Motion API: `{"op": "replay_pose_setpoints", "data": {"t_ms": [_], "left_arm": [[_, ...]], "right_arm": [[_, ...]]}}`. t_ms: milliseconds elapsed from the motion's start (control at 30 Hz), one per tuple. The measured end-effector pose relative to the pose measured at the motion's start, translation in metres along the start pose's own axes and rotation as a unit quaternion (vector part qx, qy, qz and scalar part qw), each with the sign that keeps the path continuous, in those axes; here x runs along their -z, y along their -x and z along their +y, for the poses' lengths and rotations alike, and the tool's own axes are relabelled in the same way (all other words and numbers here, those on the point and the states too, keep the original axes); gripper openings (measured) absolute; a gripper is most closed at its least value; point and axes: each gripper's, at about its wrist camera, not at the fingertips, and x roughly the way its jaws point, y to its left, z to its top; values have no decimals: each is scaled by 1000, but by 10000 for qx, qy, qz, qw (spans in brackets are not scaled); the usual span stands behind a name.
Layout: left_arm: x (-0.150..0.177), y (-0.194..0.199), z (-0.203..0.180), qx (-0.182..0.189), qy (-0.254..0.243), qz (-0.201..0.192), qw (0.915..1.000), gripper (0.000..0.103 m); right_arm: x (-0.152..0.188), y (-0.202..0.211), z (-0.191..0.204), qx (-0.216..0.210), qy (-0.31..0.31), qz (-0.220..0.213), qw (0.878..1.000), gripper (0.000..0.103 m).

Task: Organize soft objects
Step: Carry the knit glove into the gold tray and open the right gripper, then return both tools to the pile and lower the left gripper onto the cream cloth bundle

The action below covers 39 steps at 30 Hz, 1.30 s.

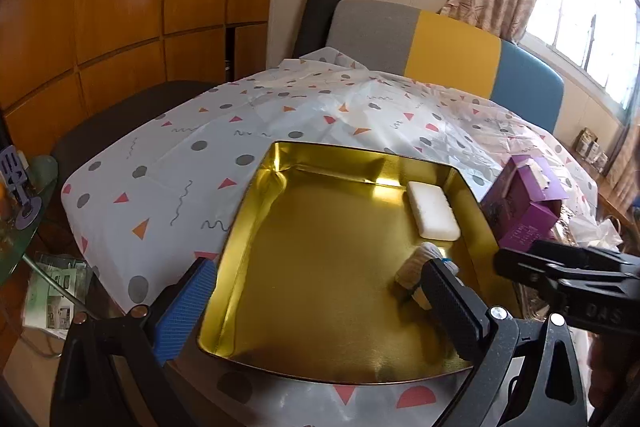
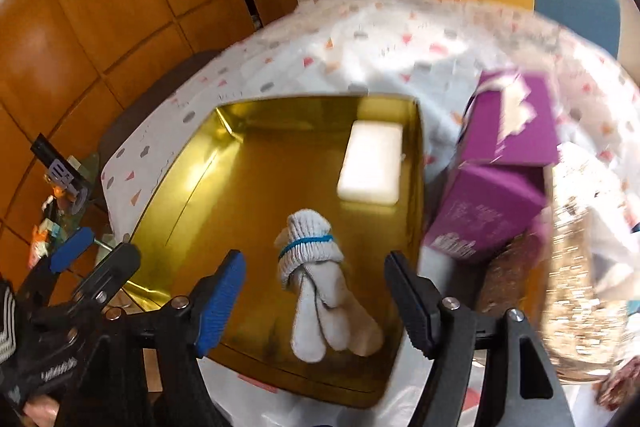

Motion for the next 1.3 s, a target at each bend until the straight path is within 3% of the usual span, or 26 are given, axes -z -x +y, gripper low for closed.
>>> {"op": "replay_pose_setpoints", "data": {"t_ms": [333, 767, 1033, 1300], "left_arm": [[0, 7, -16, -21, -278, -5, 9996, 103], [1, 7, -42, 147, -570, 120, 9982, 103], [4, 11, -62, 238, -839, 158, 9961, 103], [4, 20, -90, 396, -1249, 33, 9914, 103]], "right_arm": [[15, 61, -28, 957, 180, -861, 9915, 73], [39, 132, -156, 2135, -829, -1239, 9655, 73], [70, 157, -252, 2882, -1743, -1259, 9331, 73], [130, 168, -328, 3327, -3126, -1351, 8794, 74]]}}
